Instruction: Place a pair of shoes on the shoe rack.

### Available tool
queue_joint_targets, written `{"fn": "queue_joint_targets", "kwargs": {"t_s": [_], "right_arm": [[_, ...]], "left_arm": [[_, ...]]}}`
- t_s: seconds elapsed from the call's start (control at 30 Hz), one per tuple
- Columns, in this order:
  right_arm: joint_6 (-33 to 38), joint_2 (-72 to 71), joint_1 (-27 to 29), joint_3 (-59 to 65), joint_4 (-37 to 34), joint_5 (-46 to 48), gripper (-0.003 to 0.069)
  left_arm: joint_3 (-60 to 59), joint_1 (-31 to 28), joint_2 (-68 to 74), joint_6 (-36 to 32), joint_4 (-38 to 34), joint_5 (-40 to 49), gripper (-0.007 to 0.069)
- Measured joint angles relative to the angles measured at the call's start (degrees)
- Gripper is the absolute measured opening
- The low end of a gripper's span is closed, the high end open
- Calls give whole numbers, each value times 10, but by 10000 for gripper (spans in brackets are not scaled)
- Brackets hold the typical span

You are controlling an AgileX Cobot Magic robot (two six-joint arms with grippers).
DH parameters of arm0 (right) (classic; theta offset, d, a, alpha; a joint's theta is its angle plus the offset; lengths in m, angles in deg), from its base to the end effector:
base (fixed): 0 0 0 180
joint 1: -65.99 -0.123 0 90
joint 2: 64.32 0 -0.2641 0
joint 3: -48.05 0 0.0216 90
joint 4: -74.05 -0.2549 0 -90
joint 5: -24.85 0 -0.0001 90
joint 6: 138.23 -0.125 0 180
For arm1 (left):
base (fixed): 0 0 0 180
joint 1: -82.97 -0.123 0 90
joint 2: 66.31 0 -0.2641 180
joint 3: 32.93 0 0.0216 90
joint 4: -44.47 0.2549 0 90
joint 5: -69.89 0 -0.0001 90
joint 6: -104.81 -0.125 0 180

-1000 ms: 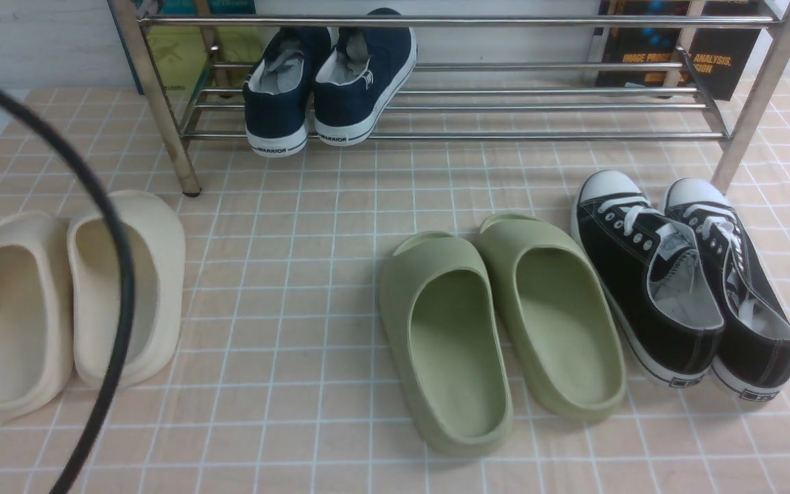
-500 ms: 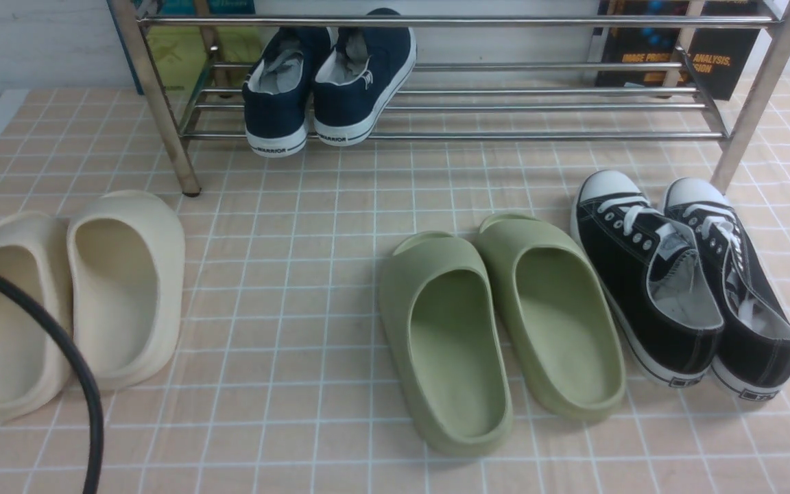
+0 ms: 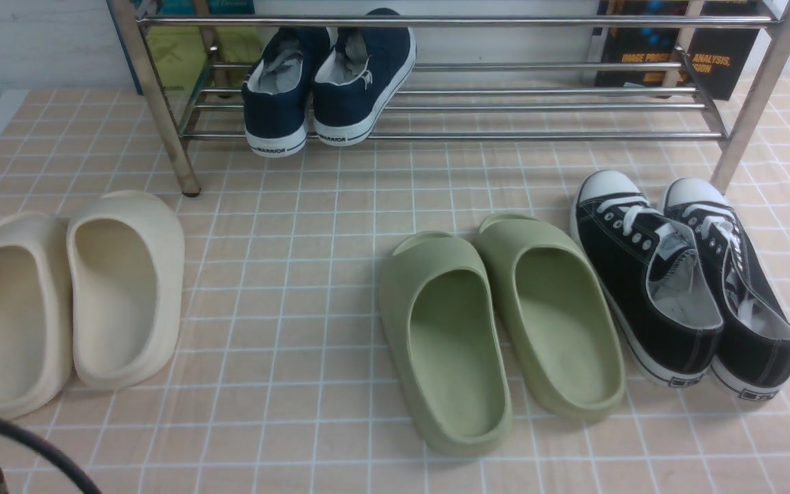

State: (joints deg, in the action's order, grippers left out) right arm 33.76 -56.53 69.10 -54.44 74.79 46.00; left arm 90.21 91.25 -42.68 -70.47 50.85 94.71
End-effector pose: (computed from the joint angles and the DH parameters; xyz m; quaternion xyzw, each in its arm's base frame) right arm 0.1103 -0.0066 0.1657 0.0742 0.7975 0.0201 0.5983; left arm 0.1259 -0.0124 0.2595 0.0506 0.7926 -0.0197 0.6074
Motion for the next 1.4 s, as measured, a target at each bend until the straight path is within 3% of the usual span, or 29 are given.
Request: {"fn": "queue_joint_targets", "kwargs": {"t_s": [0.17,0.43,0.8,1.4], "right_arm": [[0,0,0,0,0,0,240],[0,0,0,0,0,0,240],[0,0,0,0,1,0,240],[0,0,0,0,0,0,240]], "left_arm": [[-112,-58,-87,-26,-36,-117,19],[-195,-118,-158,-26,-34,-127,19],[-213,-119,-159,-24,-33,-46,19],[-213,-119,-159,-27,-33,-46,25]]}}
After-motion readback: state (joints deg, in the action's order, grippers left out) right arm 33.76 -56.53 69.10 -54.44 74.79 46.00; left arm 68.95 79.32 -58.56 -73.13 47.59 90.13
